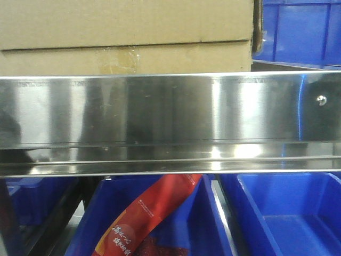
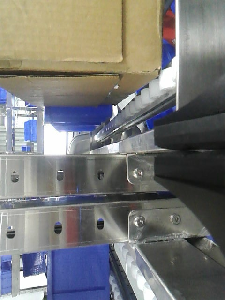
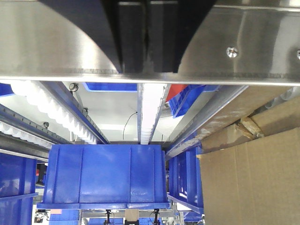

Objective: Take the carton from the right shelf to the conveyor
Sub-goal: 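Move both grippers toward the open brown carton on the shelf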

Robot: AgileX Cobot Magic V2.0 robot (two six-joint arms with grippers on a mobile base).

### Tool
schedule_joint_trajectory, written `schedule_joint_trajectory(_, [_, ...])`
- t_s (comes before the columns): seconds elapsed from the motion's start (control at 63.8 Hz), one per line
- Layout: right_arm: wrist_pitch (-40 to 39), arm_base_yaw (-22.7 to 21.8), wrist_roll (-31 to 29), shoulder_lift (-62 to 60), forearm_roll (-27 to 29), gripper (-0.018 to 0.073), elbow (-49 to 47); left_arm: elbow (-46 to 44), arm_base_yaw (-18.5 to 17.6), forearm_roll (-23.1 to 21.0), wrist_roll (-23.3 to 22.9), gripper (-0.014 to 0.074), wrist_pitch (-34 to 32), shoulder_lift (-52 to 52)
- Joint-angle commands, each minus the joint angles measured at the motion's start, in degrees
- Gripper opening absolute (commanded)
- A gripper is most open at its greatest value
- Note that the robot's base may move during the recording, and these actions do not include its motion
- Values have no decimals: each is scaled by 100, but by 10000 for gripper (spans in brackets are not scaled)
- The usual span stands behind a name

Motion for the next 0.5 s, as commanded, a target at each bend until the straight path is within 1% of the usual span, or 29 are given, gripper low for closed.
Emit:
schedule_joint_trajectory(0.0, [-96,8,-45,-46,4,-67,-1,-11,-34,38,-38,15,-113,-18])
schedule_joint_trajectory(0.486, [-96,8,-45,-46,4,-67,-1,-11,-34,38,-38,15,-113,-18])
